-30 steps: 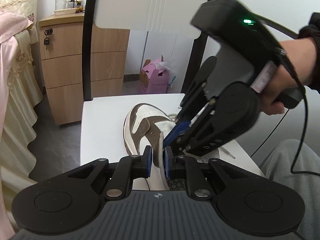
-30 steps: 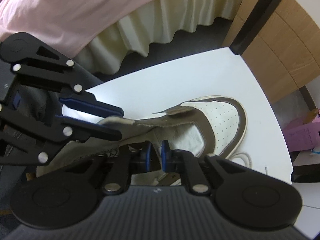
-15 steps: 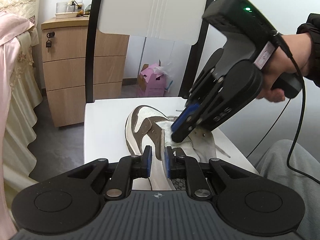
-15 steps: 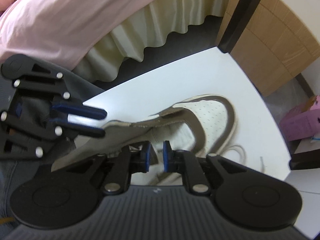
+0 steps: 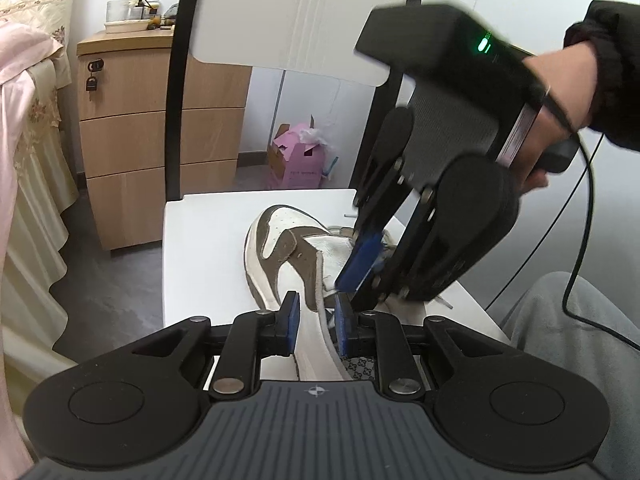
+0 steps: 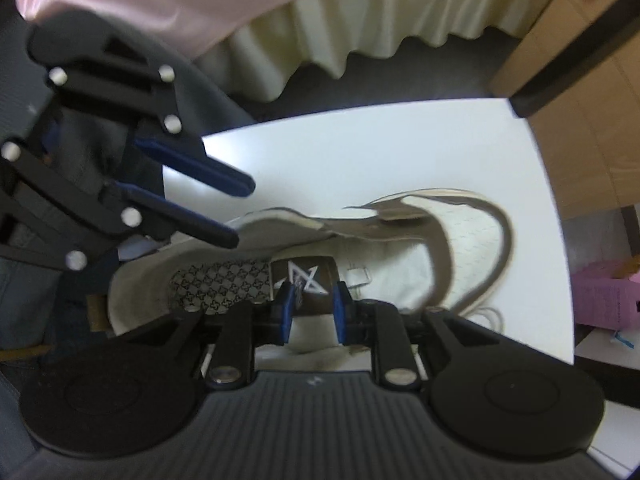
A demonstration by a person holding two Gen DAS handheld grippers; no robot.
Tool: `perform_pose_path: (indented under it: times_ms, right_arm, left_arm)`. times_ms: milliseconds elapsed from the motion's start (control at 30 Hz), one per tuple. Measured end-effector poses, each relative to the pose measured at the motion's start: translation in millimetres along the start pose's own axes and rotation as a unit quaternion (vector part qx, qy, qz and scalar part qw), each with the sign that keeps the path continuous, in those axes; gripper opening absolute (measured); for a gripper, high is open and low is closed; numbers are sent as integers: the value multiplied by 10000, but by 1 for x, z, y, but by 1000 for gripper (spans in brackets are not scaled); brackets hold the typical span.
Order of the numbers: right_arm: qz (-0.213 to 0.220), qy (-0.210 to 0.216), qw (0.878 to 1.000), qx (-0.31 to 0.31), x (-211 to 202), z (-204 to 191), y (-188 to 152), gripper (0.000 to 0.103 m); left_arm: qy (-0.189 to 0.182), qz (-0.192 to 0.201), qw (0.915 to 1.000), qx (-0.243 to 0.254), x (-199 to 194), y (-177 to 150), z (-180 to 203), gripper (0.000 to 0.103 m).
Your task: Lace up shoes with both hands
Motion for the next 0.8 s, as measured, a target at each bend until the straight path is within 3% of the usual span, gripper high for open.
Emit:
perform_pose_path:
  times_ms: [200,300,467,600,800]
  right_arm:
    - [240,-17,9996,130,13,-1,11,22]
    - [359,-68,9991,206,14,-3,13,23]
    - [908,47,9923,846,-8,3,-1,23]
    - [1540,166,9764,1503,-42,15,-20,23]
    - [2510,-60,9336,2557,-94,38,-71,23]
  left_arm:
    - [43,-12,10000,5,-2,0,-1,23]
    - [172,-61,9998,124,-1,-1,3,33]
    - [278,-260,9988,302,-6,-3,14,33]
    - [180,-557,9963,624,-12,4,31,33]
    - [243,-929,9903,1002,-19,36,49,33]
Point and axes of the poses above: each gripper's, at about its wrist camera, not at the fingertips, and x roughly the way its jaws point, z to its right, y to its top, the point moved 9 cm from there along x, roughly the way its jaws point, and after that the axes turned 1 degree about y, right-handed, at the moved point
